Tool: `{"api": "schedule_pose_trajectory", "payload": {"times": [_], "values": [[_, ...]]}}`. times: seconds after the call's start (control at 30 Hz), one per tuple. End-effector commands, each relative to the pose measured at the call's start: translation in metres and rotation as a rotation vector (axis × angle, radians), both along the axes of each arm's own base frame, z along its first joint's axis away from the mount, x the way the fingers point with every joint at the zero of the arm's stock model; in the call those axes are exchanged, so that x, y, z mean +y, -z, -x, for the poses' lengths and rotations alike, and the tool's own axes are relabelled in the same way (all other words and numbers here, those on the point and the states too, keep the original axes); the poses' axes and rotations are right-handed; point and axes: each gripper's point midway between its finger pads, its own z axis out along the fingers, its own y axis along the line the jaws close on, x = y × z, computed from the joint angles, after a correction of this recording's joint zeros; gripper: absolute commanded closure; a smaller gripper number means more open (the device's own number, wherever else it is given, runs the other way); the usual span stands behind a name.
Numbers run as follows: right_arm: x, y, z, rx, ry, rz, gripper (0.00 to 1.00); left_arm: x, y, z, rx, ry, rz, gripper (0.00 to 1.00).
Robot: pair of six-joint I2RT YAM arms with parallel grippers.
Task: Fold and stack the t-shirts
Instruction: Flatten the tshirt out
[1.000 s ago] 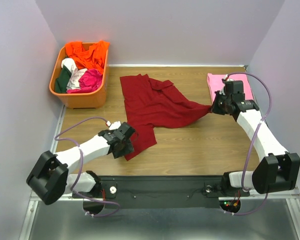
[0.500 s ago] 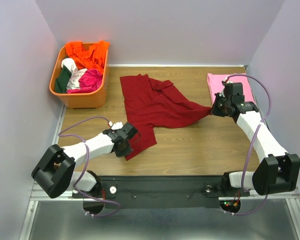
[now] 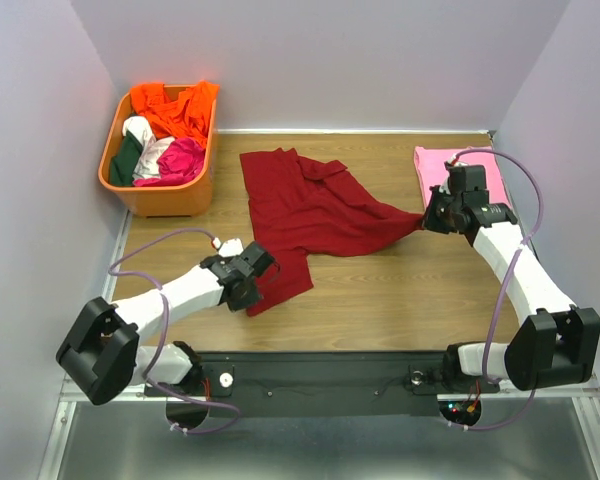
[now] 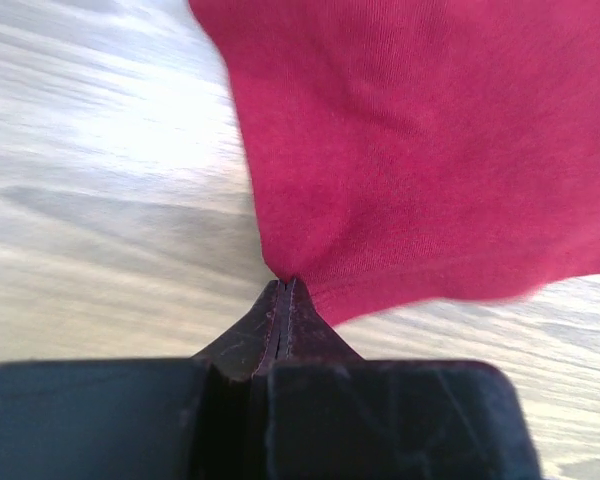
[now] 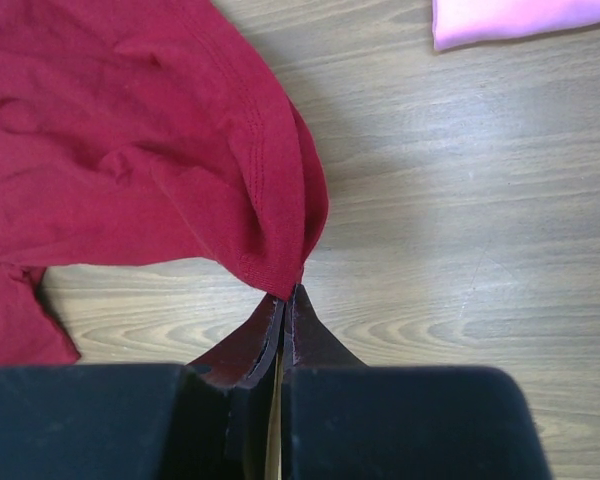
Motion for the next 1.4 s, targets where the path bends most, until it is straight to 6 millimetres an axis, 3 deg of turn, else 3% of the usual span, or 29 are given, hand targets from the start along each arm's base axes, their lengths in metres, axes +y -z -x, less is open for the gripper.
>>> {"api": "schedule_pose_trajectory", "payload": {"times": [0.0,0.13,0.17,0.23,0.27,0.3,0.33,0.37,0.43,0.47,0.5,0.6,0.63,0.67,0.73,0.77,0.83,0.87,0.97,1.03,1.1,1.13,1.23,1.27,1.37], "values": [[-0.004,-0.033,-0.013,-0.112,0.026,-0.002,0.99,0.009,-0.069,-0.037,-0.188,-0.048,-0.052,1.00],[-0.016,-0.058,-0.022,-0.169,0.069,0.049,0.99,0.034,-0.148,-0.078,-0.362,-0.113,-0.064,1.00],[-0.022,-0.067,-0.024,-0.184,0.094,0.073,0.99,0.049,-0.185,-0.093,-0.448,-0.173,-0.055,1.00],[-0.030,-0.076,-0.028,-0.194,0.116,0.099,0.99,0.068,-0.222,-0.105,-0.524,-0.188,-0.089,1.00],[-0.035,-0.078,-0.029,-0.195,0.133,0.113,0.99,0.074,-0.259,-0.113,-0.602,-0.213,-0.072,1.00],[-0.037,-0.089,-0.032,-0.218,0.143,0.113,0.99,0.092,-0.274,-0.117,-0.625,-0.238,-0.119,1.00],[-0.042,-0.092,-0.034,-0.217,0.158,0.114,0.99,0.099,-0.290,-0.120,-0.657,-0.253,-0.121,1.00],[-0.044,-0.095,-0.035,-0.220,0.169,0.115,0.99,0.107,-0.319,-0.124,-0.719,-0.282,-0.114,1.00],[-0.052,-0.110,-0.038,-0.239,0.197,0.112,0.99,0.131,-0.347,-0.126,-0.781,-0.341,-0.141,1.00],[-0.053,-0.115,-0.039,-0.248,0.202,0.109,0.99,0.137,-0.372,-0.127,-0.848,-0.366,-0.122,1.00],[-0.056,-0.131,-0.042,-0.277,0.210,0.105,0.99,0.147,-0.384,-0.128,-0.878,-0.395,-0.127,1.00],[-0.062,-0.149,-0.044,-0.303,0.222,0.107,0.99,0.151,-0.432,-0.130,-1.004,-0.399,-0.100,1.00],[-0.064,-0.168,-0.046,-0.340,0.230,0.102,0.99,0.150,-0.444,-0.130,-1.034,-0.396,-0.088,1.00],[-0.063,-0.177,-0.046,-0.353,0.230,0.103,0.99,0.148,-0.467,-0.129,-1.096,-0.380,-0.065,1.00],[-0.064,-0.198,-0.045,-0.394,0.234,0.103,0.99,0.146,-0.490,-0.126,-1.159,-0.361,-0.042,1.00],[-0.065,-0.224,-0.044,-0.452,0.239,0.097,0.99,0.145,-0.512,-0.121,-1.223,-0.352,-0.021,1.00],[-0.066,-0.251,-0.041,-0.513,0.243,0.097,0.99,0.140,-0.533,-0.114,-1.282,-0.297,-0.006,1.00],[-0.067,-0.275,-0.036,-0.567,0.249,0.094,0.98,0.137,-0.553,-0.104,-1.343,-0.271,0.018,1.00],[-0.068,-0.315,-0.022,-0.666,0.252,0.101,0.98,0.139,-0.587,-0.078,-1.449,-0.230,0.015,1.00],[-0.071,-0.351,-0.002,-0.762,0.256,0.112,0.98,0.139,-0.608,-0.060,-1.522,-0.191,0.013,1.00],[-0.076,-0.379,0.018,-0.836,0.280,0.126,0.98,0.141,-0.632,-0.030,-1.618,-0.167,0.029,1.00],[-0.078,-0.395,0.035,-0.885,0.286,0.137,0.98,0.142,-0.638,-0.019,-1.647,-0.153,0.023,1.00],[-0.085,-0.423,0.066,-0.976,0.318,0.167,0.98,0.144,-0.658,0.022,-1.755,-0.120,0.040,1.00],[-0.089,-0.437,0.086,-1.029,0.339,0.172,0.98,0.144,-0.665,0.040,-1.800,-0.096,0.048,1.00],[-0.094,-0.463,0.120,-1.135,0.370,0.182,0.98,0.146,-0.676,0.067,-1.864,-0.076,0.054,1.00]]}}
